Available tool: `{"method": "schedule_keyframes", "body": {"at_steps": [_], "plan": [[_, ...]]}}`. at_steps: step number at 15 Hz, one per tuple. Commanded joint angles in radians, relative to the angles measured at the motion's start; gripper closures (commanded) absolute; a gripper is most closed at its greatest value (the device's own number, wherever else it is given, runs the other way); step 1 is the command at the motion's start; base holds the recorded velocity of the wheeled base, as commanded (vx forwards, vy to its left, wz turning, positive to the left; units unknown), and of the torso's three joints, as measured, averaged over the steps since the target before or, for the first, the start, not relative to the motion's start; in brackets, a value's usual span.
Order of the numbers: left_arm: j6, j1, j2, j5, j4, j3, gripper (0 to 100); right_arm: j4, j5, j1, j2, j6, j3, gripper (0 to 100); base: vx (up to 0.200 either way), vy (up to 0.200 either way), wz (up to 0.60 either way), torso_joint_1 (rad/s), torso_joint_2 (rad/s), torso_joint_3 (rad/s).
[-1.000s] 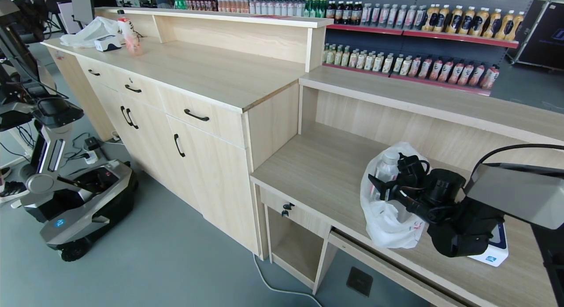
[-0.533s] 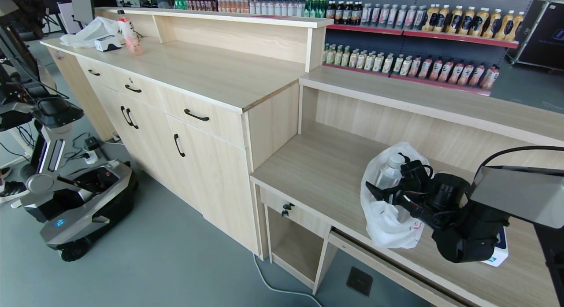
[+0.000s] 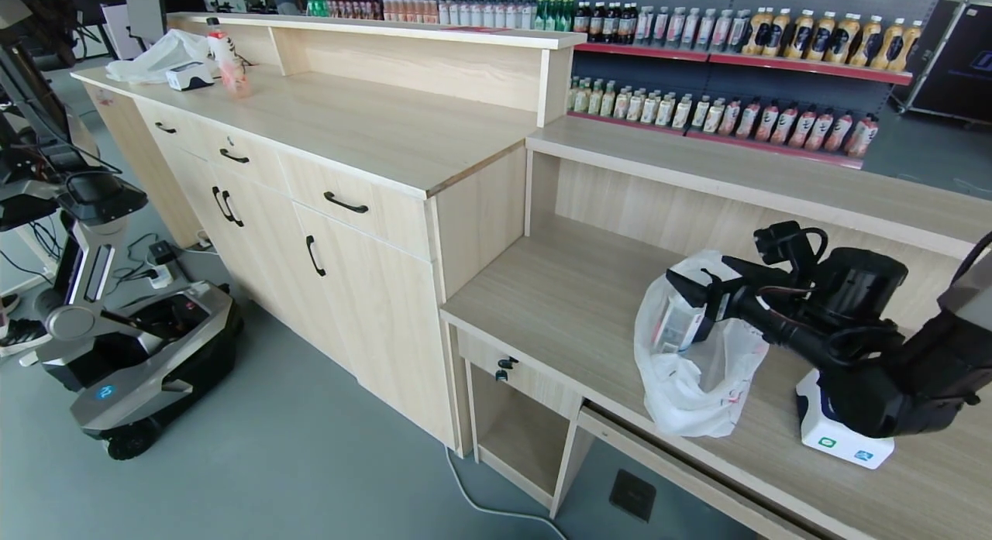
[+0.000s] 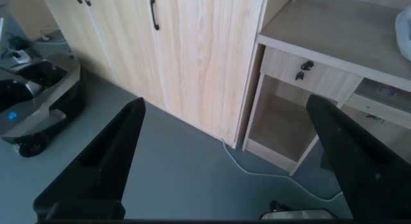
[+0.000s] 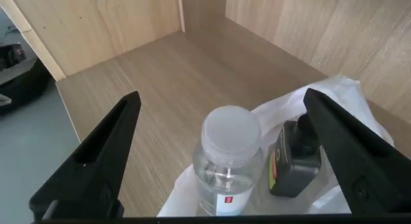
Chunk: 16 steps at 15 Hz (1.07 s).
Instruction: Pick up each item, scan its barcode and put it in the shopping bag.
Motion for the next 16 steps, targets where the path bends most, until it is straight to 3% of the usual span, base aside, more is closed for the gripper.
{"method": "schedule_keyframes", "body": {"at_steps": [1,4,9,13,16], "plan": [[0.0,0.0,0.0,0.0,-0.001,0.0,0,0.084,-0.001,-0.024,-0.303,-0.103,0.145,0,0.0,0.0,0.0,0.0,0.0,0.0],[0.001,0.0,0.0,0.0,0.001,0.0,0,0.225,-0.005,-0.102,-0.51,-0.253,0.194,0,0.0,0.0,-0.2,0.001,0.0,0.002],[0.0,0.0,0.0,0.0,-0.001,0.0,0,0.509,-0.011,-0.226,-0.727,-0.248,0.098,0,0.0,0.0,-0.6,0.002,0.0,0.0],[0.001,0.0,0.0,0.0,-0.001,0.0,0,0.794,-0.177,-0.22,-0.874,-0.172,0.064,0,0.0,0.0,-0.6,0.001,0.0,0.001],[0.0,0.0,0.0,0.0,-0.001,0.0,0,0.938,-0.212,-0.217,-1.013,-0.17,0.089,0,0.0,0.0,-0.6,0.001,0.0,0.004]]}}
